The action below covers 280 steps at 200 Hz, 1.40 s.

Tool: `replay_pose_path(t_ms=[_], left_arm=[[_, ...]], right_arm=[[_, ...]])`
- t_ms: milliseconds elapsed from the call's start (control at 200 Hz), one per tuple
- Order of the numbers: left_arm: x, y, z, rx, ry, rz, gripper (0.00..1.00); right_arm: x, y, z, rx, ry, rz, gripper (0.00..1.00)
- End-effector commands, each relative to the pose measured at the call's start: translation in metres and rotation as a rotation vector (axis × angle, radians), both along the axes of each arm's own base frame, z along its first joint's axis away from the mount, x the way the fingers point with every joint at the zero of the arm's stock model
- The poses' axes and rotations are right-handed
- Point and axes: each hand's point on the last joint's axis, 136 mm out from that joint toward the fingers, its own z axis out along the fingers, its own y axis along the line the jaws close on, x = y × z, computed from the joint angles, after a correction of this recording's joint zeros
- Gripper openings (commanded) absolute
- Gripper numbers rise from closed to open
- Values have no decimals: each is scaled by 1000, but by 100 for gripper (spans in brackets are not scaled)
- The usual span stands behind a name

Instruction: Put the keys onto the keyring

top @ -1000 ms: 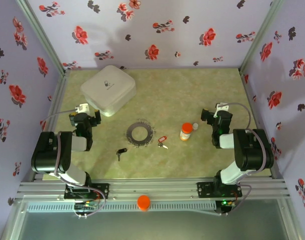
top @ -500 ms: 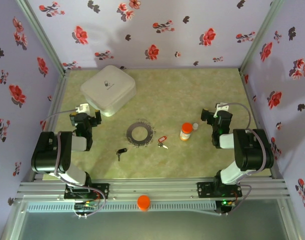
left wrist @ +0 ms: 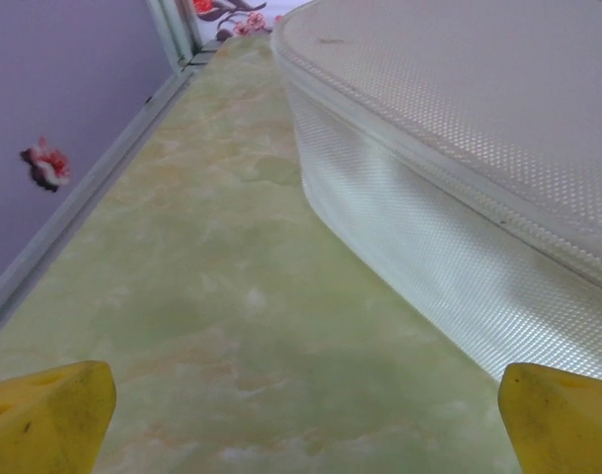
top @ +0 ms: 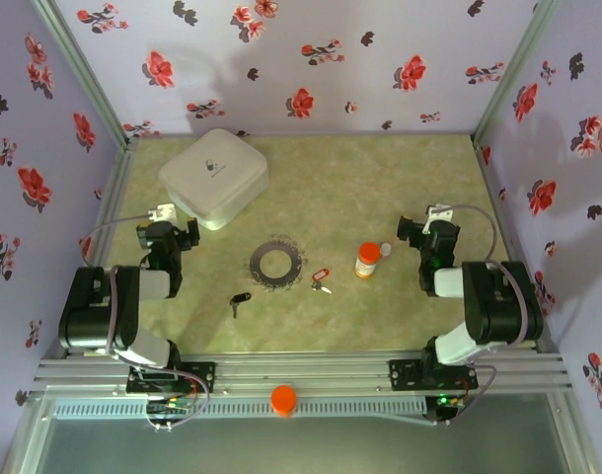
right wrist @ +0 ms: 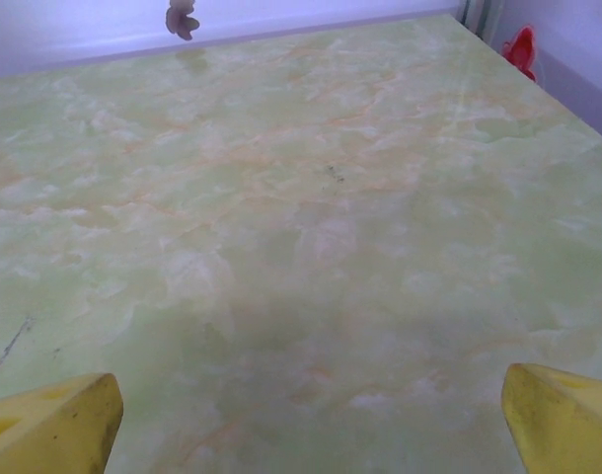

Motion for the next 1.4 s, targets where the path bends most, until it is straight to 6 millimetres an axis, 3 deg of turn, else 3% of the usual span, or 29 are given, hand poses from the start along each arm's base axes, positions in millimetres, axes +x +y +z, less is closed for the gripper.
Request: replay_pose_path(t_ms=[0,145,255,345,475,620,765,870,960,1195,1275,1395], left_arm=[[4,-3,57,53,-33,66,100],[3,-26,96,-31,-44,49,100],[-2,-59,108,-47,7,-28,100],[-12,-86,111,-86,68,-86,100],[-27,-117,103,-243,145,-153,100],[-41,-144,87,-402,215,-210,100],[-53,-166,56,-494,310,-244,100],[-61,-173,29,-524,398,-229,100],[-68,-177,16,-520,450,-227,100],[-110,-182,-34,-387,764,-311,87],[-118,-187,-41,-395,822,-337,78],[-119,-196,-43,-439,834,-329,76]], right_arm=[[-5,-3,53,24,-87,-29,97],[-13,-2,99,181,-80,-89,96],[-23,19,116,282,6,-31,95],[-36,51,128,340,71,81,93],[-63,126,142,384,156,342,90],[-103,204,125,310,344,554,83],[-126,257,100,246,476,636,65],[-132,291,83,239,538,664,63],[-129,306,69,253,585,645,58],[-123,328,53,304,616,673,60],[-124,333,50,315,626,684,60],[-125,331,46,310,634,680,60]])
